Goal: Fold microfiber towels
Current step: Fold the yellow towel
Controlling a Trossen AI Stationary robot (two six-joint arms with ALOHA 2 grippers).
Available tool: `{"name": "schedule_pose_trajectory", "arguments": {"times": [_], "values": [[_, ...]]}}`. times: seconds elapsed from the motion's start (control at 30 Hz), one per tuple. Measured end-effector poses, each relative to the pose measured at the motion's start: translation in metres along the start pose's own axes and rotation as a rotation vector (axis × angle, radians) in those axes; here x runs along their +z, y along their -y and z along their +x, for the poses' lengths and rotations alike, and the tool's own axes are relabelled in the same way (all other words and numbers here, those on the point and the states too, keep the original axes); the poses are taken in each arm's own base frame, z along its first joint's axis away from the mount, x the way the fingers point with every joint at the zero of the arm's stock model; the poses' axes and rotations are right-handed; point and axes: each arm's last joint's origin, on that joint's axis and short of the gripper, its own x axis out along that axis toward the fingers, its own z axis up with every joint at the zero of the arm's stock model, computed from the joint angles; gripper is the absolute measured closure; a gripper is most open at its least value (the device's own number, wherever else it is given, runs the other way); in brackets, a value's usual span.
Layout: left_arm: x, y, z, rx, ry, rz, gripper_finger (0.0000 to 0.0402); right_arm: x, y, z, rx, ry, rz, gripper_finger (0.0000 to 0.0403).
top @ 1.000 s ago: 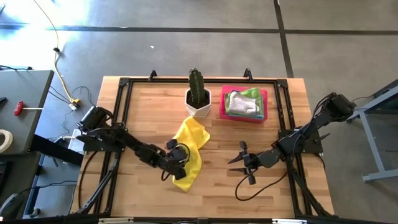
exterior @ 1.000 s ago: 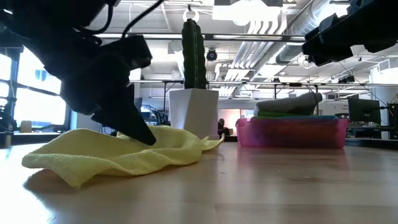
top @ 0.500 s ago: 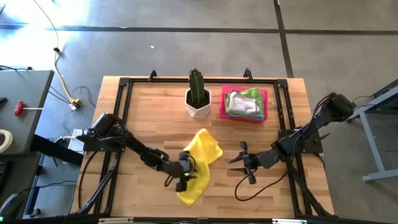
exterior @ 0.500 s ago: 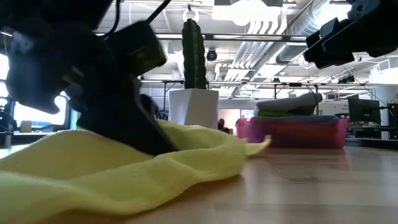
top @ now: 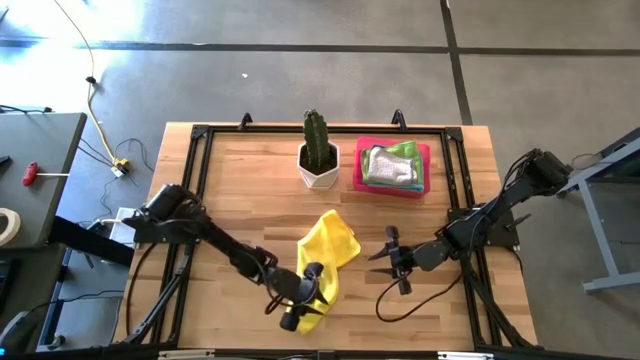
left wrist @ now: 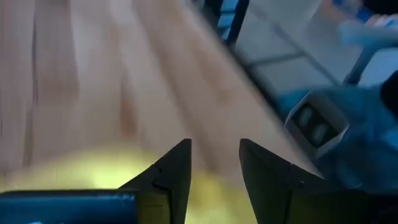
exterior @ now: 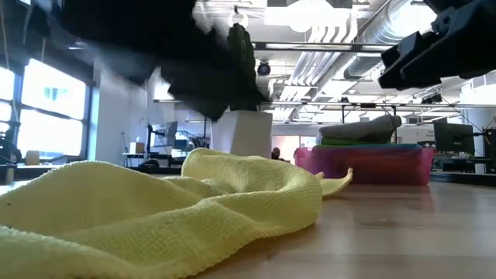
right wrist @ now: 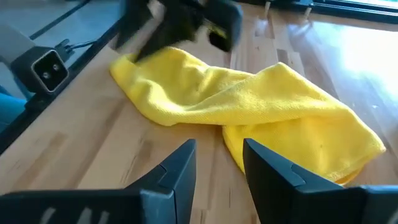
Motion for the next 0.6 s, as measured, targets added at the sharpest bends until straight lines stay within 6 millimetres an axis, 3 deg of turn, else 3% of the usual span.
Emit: {"name": "schedule_pose_trajectory", "arguments": {"times": [0.33,0.43,0.6], "values": [[0.018,0.029,-0.008,-0.024,-0.032,-0.054,0.0275,0.005,0.0,0.0,-0.023,0.059,0.255,0.0277],[0.013,0.04,-0.011,-0.02,-0.092,-0.078,0.0275,0.006,0.0,0.0,-0.018,0.063,0.302,0.0277],[-0.002,0.052,-0.014,0.048,-0.207,-0.094,0.0275,0.008,0.007,0.002,-0.052,0.076,0.24,0.0277]]}}
